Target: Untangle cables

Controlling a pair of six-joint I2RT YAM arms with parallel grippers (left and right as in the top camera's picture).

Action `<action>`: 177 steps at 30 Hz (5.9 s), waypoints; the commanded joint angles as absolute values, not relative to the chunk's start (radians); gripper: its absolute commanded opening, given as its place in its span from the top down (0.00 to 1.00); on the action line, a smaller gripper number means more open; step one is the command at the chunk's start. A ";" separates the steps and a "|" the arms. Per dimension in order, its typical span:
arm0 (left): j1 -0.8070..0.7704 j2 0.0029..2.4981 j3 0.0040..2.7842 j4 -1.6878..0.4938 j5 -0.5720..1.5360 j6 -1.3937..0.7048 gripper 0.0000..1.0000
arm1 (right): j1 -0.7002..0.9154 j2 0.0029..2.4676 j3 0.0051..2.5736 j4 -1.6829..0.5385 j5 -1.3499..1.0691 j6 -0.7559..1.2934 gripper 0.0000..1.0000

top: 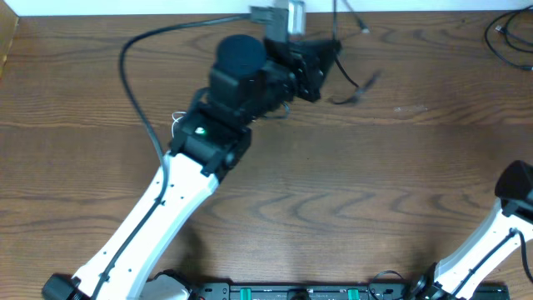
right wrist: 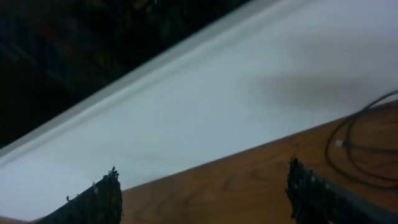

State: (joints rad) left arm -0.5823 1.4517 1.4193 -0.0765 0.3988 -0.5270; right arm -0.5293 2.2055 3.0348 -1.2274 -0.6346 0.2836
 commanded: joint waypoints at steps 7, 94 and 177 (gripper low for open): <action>-0.600 1.608 1.424 -0.547 0.347 -0.532 0.92 | -0.587 2.159 3.047 -1.308 -0.647 0.284 0.17; -0.488 0.866 1.345 -1.040 -0.301 -0.200 0.07 | 0.687 1.594 1.137 -1.063 -0.289 1.191 0.01; -0.488 0.866 1.345 -1.062 -0.297 -0.249 0.07 | -0.390 1.099 0.997 -0.759 0.556 0.648 0.99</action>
